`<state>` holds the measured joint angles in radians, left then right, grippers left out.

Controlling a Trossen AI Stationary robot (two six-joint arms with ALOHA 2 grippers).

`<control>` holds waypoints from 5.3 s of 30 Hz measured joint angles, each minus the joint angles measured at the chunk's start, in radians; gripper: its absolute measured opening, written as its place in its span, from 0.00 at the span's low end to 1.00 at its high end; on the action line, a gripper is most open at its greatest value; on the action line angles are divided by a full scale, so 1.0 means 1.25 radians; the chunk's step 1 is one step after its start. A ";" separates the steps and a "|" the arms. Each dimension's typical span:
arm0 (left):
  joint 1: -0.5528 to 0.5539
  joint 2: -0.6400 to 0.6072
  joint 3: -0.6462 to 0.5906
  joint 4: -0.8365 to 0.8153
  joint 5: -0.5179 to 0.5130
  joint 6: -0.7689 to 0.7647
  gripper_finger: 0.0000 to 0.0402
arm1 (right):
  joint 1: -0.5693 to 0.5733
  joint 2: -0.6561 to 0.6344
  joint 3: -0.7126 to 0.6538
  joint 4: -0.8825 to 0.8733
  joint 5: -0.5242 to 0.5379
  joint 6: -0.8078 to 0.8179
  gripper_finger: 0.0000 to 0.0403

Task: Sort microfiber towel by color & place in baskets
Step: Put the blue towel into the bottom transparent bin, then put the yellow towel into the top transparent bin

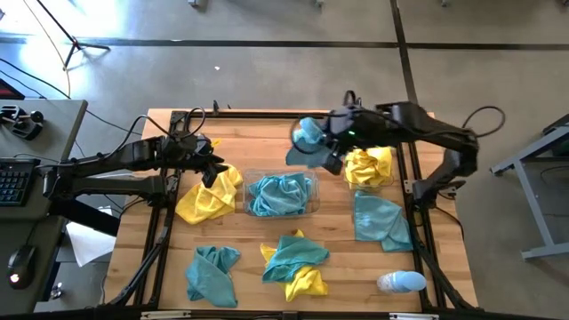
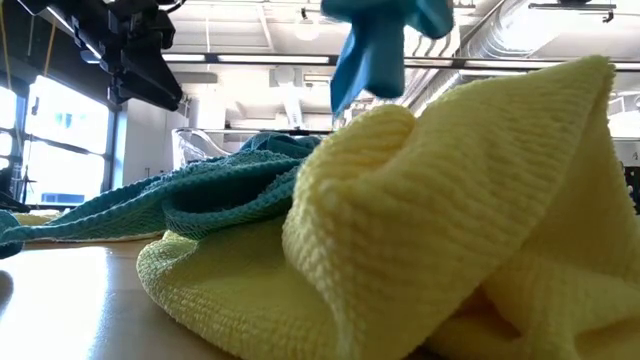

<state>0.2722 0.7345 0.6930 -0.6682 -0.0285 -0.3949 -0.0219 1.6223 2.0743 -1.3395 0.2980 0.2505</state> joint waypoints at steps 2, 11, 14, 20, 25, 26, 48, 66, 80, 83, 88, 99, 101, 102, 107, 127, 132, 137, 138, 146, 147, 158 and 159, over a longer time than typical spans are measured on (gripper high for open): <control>0.000 0.000 0.000 0.000 -0.001 -0.014 0.39 | 0.022 -0.018 0.000 -0.011 -0.023 0.026 0.00; 0.000 0.000 0.000 0.000 -0.004 -0.021 0.39 | 0.095 0.006 -0.029 -0.057 -0.153 0.068 0.00; 0.000 0.000 0.000 0.000 -0.005 -0.038 0.39 | 0.099 0.018 -0.059 -0.044 -0.165 0.069 0.00; 0.000 0.007 0.000 0.017 -0.007 -0.039 0.39 | 0.079 0.040 -0.132 0.067 -0.221 0.038 0.00; 0.000 0.015 0.000 0.019 -0.007 -0.040 0.39 | 0.052 0.063 -0.213 0.132 -0.225 -0.008 0.00; 0.000 0.016 0.000 0.020 -0.007 -0.040 0.39 | 0.047 0.066 -0.231 0.148 -0.225 -0.023 0.00; 0.000 0.098 0.000 0.025 -0.007 -0.039 0.39 | 0.022 0.080 -0.632 0.631 -0.231 -0.327 0.01; 0.000 0.110 0.000 0.027 -0.007 -0.037 0.39 | -0.009 0.234 -0.566 0.543 -0.254 -0.242 0.01; 0.000 0.110 0.000 0.027 -0.007 -0.037 0.39 | -0.014 0.264 -0.488 0.464 -0.266 -0.242 0.10; 0.000 0.110 0.000 0.026 -0.007 -0.038 0.39 | -0.014 0.264 -0.445 0.421 -0.266 -0.240 0.19; 0.000 0.110 0.000 0.026 -0.007 -0.039 0.39 | -0.014 0.264 -0.347 0.321 -0.266 -0.235 0.34; 0.000 0.110 0.000 0.026 -0.007 -0.039 0.39 | -0.008 0.264 -0.190 0.165 -0.267 -0.169 0.40; 0.000 0.110 0.000 0.027 -0.007 -0.039 0.39 | -0.005 0.259 -0.190 0.152 -0.269 -0.128 0.40; 0.000 0.110 0.000 0.026 -0.007 -0.039 0.39 | -0.004 0.252 -0.199 0.153 -0.269 -0.111 0.40; 0.000 0.110 0.000 0.025 -0.007 -0.038 0.39 | 0.004 0.168 -0.304 0.214 -0.239 -0.030 0.40; -0.059 0.110 0.000 -0.216 -0.011 -0.166 0.39 | 0.161 -0.279 -0.848 0.583 0.031 0.556 0.29; -0.089 0.129 0.000 -0.254 -0.037 -0.207 0.39 | 0.168 -0.279 -0.862 0.602 0.055 0.590 0.29; -0.105 0.197 -0.004 -0.248 -0.078 -0.220 0.39 | 0.167 -0.279 -0.862 0.626 0.074 0.590 0.29; -0.106 0.214 -0.010 -0.248 -0.078 -0.218 0.39 | 0.167 -0.279 -0.862 0.628 0.076 0.590 0.29; -0.105 0.325 -0.113 -0.168 -0.035 -0.207 0.39 | 0.168 -0.279 -0.862 0.629 0.077 0.590 0.29; -0.105 0.332 -0.126 -0.148 -0.021 -0.207 0.39 | 0.168 -0.279 -0.862 0.629 0.077 0.590 0.29; -0.105 0.347 -0.169 -0.086 0.004 -0.228 0.11 | 0.168 -0.279 -0.862 0.622 0.078 0.539 0.29; -0.105 0.336 -0.159 -0.102 -0.001 -0.228 0.06 | 0.168 -0.279 -0.862 0.618 0.078 0.532 0.29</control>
<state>0.1410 1.1551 0.4938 -0.7962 -0.0303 -0.6803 0.1886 1.2739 0.9970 -0.5667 0.3951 0.9149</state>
